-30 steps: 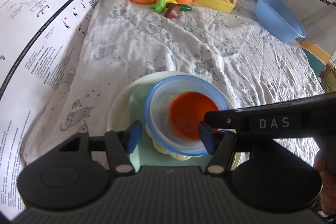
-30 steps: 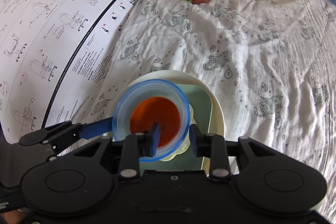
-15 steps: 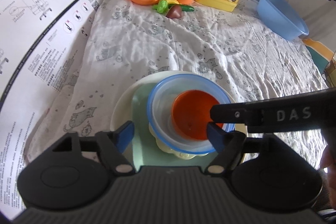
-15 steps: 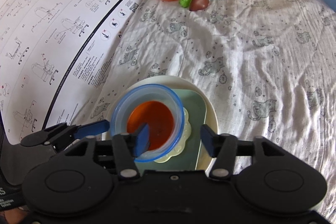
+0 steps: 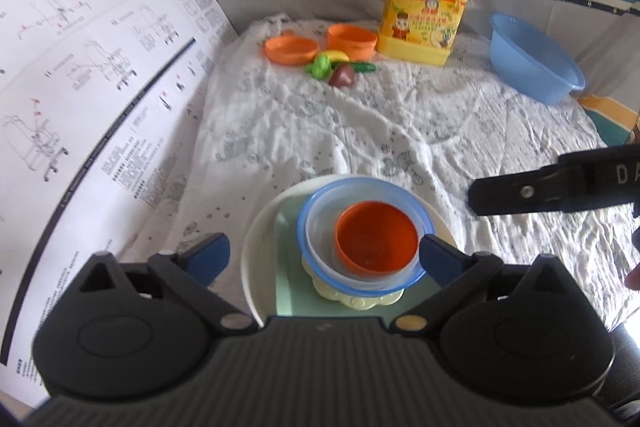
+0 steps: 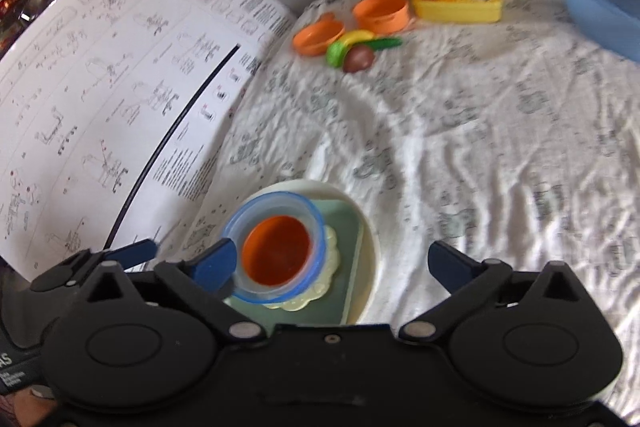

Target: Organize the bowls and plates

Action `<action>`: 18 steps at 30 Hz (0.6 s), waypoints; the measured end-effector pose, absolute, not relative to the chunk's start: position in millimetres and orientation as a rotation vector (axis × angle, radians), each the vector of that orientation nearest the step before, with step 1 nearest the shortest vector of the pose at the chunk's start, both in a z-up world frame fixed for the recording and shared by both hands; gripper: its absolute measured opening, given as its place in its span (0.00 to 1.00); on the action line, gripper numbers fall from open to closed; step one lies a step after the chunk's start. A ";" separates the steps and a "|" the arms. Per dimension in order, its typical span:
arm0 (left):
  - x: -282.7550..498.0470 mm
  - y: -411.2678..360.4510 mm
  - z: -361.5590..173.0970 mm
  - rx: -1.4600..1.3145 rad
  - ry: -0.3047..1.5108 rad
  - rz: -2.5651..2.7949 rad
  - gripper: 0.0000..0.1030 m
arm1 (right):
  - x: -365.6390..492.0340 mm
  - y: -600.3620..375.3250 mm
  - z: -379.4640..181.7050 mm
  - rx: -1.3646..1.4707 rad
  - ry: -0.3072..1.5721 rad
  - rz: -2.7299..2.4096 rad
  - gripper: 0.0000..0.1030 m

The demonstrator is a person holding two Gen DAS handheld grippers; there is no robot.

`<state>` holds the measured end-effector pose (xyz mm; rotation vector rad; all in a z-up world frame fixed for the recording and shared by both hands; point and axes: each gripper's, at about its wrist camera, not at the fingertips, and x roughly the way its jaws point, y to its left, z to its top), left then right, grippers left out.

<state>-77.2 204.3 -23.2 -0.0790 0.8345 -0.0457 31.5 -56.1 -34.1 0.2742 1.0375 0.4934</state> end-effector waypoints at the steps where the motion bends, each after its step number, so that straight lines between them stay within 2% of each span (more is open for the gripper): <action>1: -80.7 204.2 -20.3 -0.079 0.821 -0.043 1.00 | 27.0 -61.0 -32.4 0.269 1.014 0.484 1.00; 6: -97.7 203.0 -8.4 -0.093 0.767 -0.029 1.00 | -3.0 -81.2 -20.0 0.175 0.857 0.483 1.00; 18: -142.9 186.5 -10.0 -0.048 0.723 -0.022 1.00 | -52.9 -99.7 -24.8 0.063 0.849 0.480 1.00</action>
